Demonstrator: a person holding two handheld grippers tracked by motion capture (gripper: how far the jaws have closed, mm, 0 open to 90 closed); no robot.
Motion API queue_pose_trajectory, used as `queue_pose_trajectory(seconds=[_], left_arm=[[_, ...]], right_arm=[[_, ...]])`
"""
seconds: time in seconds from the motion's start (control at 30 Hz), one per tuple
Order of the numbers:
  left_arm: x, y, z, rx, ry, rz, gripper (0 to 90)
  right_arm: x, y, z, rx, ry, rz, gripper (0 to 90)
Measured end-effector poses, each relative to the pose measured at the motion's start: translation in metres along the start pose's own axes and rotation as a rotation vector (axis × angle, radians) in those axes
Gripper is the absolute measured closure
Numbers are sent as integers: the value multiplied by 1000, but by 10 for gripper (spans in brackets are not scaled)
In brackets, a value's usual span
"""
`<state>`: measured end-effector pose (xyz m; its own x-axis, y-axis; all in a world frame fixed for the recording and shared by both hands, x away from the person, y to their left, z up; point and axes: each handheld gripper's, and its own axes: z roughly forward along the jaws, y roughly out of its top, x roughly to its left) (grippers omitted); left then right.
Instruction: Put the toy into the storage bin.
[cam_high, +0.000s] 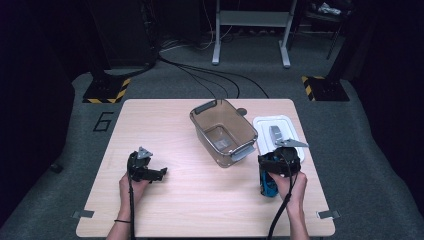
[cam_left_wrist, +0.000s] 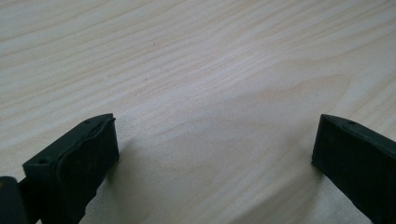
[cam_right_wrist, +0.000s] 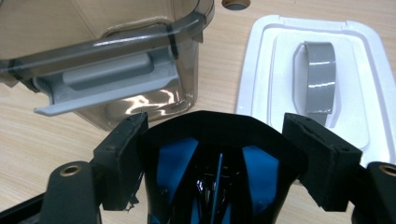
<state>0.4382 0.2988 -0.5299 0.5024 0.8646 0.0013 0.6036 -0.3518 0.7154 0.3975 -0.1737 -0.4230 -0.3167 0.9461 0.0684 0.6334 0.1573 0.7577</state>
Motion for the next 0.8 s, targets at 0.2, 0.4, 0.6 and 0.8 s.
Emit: queue_pose_trajectory(seconds=[0.2, 0.4, 0.6, 0.8], left_arm=[[0, 0, 0, 0, 0, 0, 4], [0, 0, 0, 0, 0, 0, 4], [0, 0, 0, 0, 0, 0, 4], [0, 0, 0, -1, 1, -1, 4]], right_arm=[[-3, 7, -2, -19, -5, -4, 240], [-6, 13, -2, -29, -6, -5, 240], [-11, 19, -2, -46, -7, 7, 240], [-14, 29, -3, -61, -14, 3, 240]])
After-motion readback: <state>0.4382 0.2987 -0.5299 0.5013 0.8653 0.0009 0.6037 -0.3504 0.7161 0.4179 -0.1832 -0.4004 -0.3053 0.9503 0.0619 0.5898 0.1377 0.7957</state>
